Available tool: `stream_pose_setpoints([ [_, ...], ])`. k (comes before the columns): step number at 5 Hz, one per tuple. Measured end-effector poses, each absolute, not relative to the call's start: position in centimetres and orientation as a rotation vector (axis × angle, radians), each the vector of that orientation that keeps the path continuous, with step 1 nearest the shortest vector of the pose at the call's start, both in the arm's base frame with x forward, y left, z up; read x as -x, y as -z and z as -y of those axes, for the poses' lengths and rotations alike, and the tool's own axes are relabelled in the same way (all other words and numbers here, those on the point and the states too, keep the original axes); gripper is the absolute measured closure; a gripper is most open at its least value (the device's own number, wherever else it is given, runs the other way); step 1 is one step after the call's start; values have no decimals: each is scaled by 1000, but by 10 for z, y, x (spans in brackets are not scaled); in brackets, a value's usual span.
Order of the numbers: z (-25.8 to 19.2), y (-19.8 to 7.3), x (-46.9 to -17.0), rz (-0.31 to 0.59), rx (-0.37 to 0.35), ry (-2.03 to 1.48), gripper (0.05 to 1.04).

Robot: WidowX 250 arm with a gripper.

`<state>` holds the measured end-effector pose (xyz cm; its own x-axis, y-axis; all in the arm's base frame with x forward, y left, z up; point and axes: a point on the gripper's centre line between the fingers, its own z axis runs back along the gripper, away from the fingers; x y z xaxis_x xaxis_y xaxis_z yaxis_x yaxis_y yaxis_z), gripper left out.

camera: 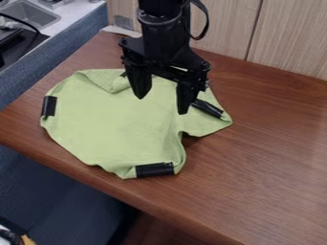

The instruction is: Fold the cloth from bottom to top

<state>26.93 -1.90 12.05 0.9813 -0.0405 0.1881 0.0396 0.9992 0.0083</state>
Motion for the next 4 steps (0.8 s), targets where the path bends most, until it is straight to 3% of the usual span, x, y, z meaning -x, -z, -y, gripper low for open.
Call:
stream_pose_setpoints([
  [4,11,-94,-249,191,-49,308,83],
])
